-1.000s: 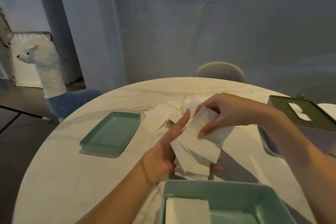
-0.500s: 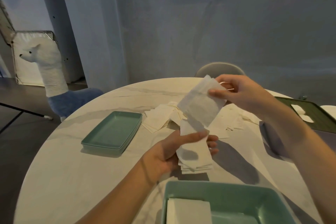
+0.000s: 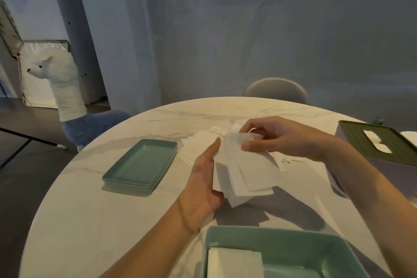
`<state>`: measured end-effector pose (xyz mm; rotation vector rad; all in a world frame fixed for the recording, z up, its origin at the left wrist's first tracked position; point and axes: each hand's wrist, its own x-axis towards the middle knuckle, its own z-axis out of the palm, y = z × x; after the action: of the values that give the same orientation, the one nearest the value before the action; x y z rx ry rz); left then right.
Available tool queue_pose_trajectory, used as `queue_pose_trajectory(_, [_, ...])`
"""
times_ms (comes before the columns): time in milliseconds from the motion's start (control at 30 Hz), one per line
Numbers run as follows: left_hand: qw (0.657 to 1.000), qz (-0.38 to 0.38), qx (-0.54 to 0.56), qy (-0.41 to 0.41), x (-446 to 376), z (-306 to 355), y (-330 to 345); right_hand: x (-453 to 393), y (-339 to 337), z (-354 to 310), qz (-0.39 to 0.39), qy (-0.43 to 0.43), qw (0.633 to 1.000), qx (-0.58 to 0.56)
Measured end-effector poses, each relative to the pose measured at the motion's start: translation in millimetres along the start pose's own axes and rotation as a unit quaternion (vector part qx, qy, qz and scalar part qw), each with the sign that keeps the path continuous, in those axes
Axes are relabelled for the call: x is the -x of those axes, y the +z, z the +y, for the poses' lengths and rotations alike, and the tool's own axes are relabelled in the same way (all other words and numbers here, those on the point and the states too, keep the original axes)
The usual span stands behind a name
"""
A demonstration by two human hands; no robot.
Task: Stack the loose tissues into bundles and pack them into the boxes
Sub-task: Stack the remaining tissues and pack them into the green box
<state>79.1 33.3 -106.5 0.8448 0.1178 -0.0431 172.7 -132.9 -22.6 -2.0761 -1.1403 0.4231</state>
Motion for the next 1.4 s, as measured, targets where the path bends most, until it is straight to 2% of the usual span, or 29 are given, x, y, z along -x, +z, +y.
queue_pose_trajectory(133, [0.999,0.014,-0.037,-0.018,-6.5,-2.2,6.5,-12.0,16.1,4.4,0.069,0.015,0.986,0.152])
queue_pose_trajectory(300, [0.998,0.031,-0.045,0.013,-9.3,-6.3,5.4,-13.8,11.6,8.8,0.142,0.04,0.974,0.174])
queue_pose_trajectory(367, [0.998,0.046,-0.035,0.009,-10.1,-7.4,4.1,-9.5,5.7,4.5,0.137,0.049,0.98,0.139])
queue_pose_trajectory(467, [0.999,0.05,-0.02,0.001,-10.4,-7.0,2.4,-5.2,3.9,-4.4,0.09,0.054,0.994,-0.033])
queue_pose_trajectory(533, [0.999,0.048,-0.021,0.006,-13.7,-6.8,-0.6,-7.8,10.7,-7.5,0.066,0.058,0.992,-0.086])
queue_pose_trajectory(700, [0.999,-0.031,0.003,-0.039,-5.6,-5.1,4.3,-16.4,29.4,-3.5,0.09,0.076,0.988,0.096])
queue_pose_trajectory(833, [0.993,-0.088,-0.036,-0.066,-7.0,-0.8,1.9,-12.5,29.8,-4.2,0.056,0.076,0.99,0.102])
queue_pose_trajectory(900, [0.99,-0.094,-0.08,-0.068,-6.9,5.9,-2.7,-8.1,30.8,-1.5,0.04,0.057,0.993,0.098])
queue_pose_trajectory(967, [0.988,-0.079,-0.116,-0.071,0.8,15.3,-9.2,-3.9,31.0,5.6,0.069,0.04,0.993,0.091])
queue_pose_trajectory(1033, [0.986,-0.079,-0.139,-0.037,6.9,22.0,-17.0,5.6,30.0,17.4,0.12,0.067,0.99,0.036])
queue_pose_trajectory(1100, [0.965,-0.079,-0.246,0.05,6.2,20.9,-24.9,18.8,33.1,30.5,0.174,0.071,0.982,-0.002])
queue_pose_trajectory(1200, [0.9,0.009,-0.407,0.155,-2.0,9.7,-22.0,37.8,48.6,50.9,0.221,0.031,0.975,-0.002])
queue_pose_trajectory(1267, [0.858,0.021,-0.475,0.196,-6.6,1.4,-22.1,44.4,58.0,58.5,0.226,0.028,0.974,-0.022])
queue_pose_trajectory(1333, [0.854,0.015,-0.476,0.21,-6.3,-2.4,-20.7,47.3,65.1,60.6,0.223,0.032,0.973,-0.039])
queue_pose_trajectory(1400, [0.866,0.036,-0.447,0.22,-5.0,-7.4,-16.9,49.7,73.7,59.8,0.219,0.027,0.974,-0.057])
